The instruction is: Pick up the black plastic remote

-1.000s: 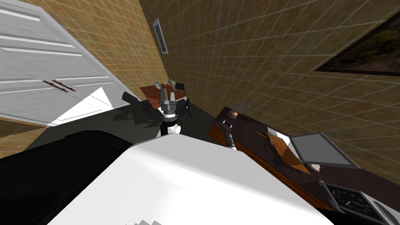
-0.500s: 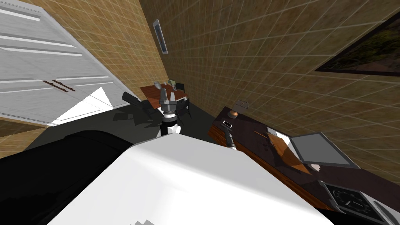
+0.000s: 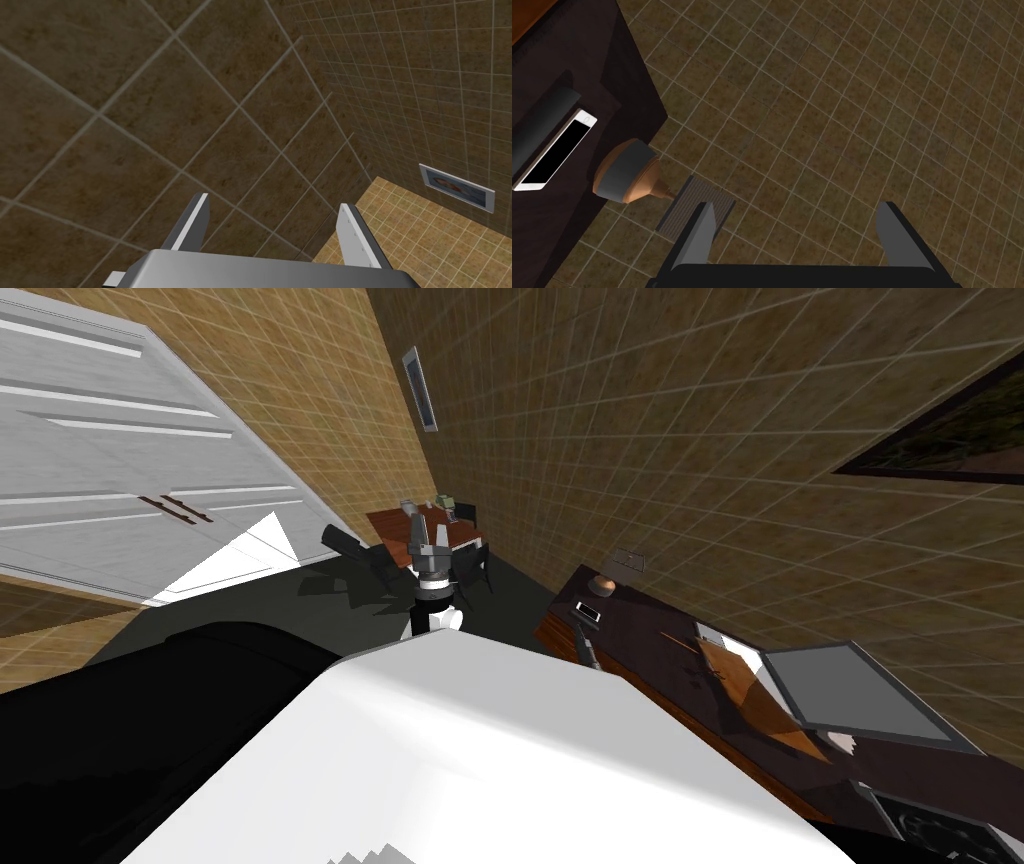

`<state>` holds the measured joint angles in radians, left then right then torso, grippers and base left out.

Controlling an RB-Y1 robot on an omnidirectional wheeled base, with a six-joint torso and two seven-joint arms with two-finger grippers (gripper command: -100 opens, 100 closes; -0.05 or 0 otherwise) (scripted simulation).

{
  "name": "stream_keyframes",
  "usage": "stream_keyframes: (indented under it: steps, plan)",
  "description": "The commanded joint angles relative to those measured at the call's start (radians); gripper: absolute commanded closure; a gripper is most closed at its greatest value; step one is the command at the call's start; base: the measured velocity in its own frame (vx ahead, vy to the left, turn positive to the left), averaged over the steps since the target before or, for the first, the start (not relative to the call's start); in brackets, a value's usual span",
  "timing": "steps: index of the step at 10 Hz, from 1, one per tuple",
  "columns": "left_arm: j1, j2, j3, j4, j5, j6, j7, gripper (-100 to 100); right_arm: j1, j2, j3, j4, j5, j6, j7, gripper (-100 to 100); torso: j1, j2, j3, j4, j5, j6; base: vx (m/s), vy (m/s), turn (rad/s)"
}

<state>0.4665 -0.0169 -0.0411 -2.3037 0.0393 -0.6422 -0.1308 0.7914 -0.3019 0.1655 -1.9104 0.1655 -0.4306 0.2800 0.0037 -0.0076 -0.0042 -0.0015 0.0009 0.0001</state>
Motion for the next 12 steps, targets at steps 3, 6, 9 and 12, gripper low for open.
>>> stream_keyframes:
  steps: [3,6,9,12]
  plan:
    - [0.0,0.0,0.0,0.0,0.0,0.0,0.0,0,0.002,-0.063,-0.021,0.108,0.009,0.014,0.062,-100,0.0,0.0,0.0,0.0,0.0,0.0,0.108,0.072,0.076]
    - [0.0,0.0,0.0,0.0,0.0,0.0,0.0,0,0.004,-0.083,-0.028,0.147,0.013,0.016,0.082,-100,0.0,0.001,0.001,0.0,0.0,0.0,0.076,0.054,0.036]
    - [0.0,0.0,0.0,0.0,0.0,0.0,0.0,0,0.013,-0.145,-0.048,0.261,0.024,0.026,0.146,-100,0.001,0.0,0.0,0.0,0.0,0.0,0.11,0.086,0.078]
    - [0.0,0.0,0.0,0.0,0.0,0.0,0.0,0,0.019,-0.189,-0.061,0.338,0.032,0.032,0.192,-100,0.002,-0.003,-0.002,-0.001,0.001,0.0,0.137,0.083,0.073]
